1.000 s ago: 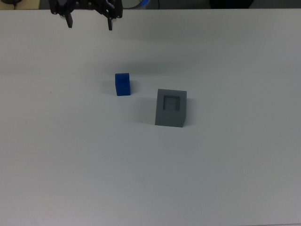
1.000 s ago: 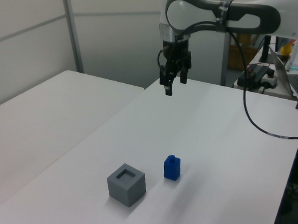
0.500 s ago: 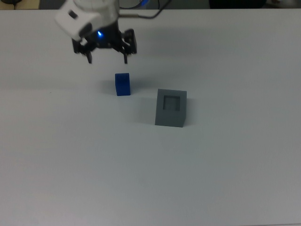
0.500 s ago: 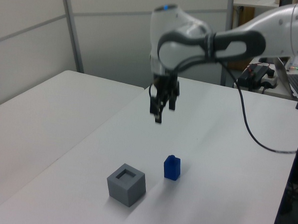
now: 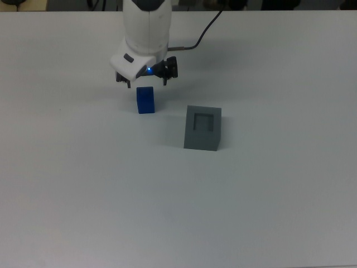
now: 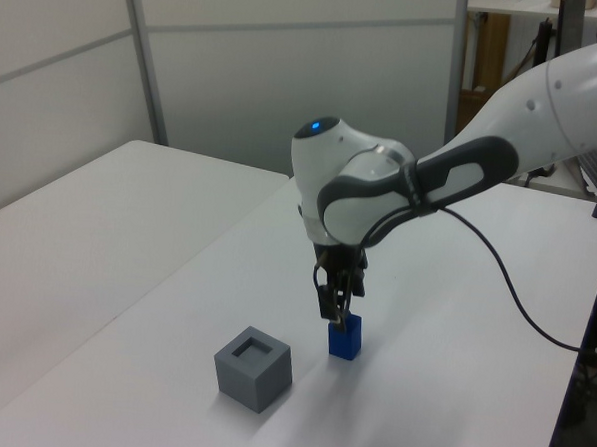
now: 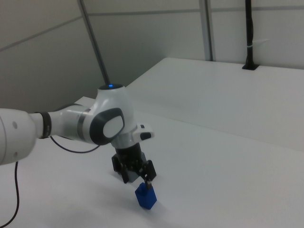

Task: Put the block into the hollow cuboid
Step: 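Lift the blue block up off the table, then carry the blue block over the grey hollow cube's opening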

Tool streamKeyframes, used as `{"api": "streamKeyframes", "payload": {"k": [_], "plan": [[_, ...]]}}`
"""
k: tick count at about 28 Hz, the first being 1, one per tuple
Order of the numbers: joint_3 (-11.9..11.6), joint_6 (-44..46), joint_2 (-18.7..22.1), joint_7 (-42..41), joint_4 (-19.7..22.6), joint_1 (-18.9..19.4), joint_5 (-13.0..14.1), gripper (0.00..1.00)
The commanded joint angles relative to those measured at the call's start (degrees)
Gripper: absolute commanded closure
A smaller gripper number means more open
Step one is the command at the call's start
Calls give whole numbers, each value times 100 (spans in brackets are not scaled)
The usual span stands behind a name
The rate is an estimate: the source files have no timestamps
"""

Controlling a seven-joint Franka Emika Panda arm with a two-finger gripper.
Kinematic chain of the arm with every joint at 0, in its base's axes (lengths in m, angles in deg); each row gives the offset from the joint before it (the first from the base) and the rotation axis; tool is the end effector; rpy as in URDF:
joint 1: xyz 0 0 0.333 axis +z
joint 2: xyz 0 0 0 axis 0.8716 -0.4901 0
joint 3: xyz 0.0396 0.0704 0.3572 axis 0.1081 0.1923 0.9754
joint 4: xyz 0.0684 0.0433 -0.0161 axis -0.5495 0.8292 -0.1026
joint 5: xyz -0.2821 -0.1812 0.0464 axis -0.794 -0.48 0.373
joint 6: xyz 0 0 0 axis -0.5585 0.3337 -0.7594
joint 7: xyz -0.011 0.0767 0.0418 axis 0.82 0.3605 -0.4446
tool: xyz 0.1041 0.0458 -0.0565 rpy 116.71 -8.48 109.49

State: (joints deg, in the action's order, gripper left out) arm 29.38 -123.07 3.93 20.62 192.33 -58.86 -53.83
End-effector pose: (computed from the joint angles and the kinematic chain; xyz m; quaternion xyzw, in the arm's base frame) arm 0.5319 0.0244 0.4427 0.9951 0.0686 -0.0595 0.0389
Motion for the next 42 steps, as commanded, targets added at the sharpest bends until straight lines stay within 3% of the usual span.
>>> {"api": "streamKeyframes", "payload": {"k": [1, 4, 11, 24, 25, 27, 29, 35, 42], "plan": [[-27, -458, -366, -123, 71, 6, -135, 0], [-36, -547, -463, -114, 71, -12, -144, 0], [-27, -477, -438, -131, 62, -21, -144, 44], [-36, -178, -305, -123, 9, -21, -144, 45], [-53, -160, -288, -123, -8, -21, -144, 49], [-62, -47, -209, -131, -69, -21, -144, 66], [-62, 85, -191, -140, -175, -21, -135, 76], [-62, 595, -209, -97, -816, -21, -30, 79], [-19, 807, -296, 131, -1598, 84, 444, 79]]}}
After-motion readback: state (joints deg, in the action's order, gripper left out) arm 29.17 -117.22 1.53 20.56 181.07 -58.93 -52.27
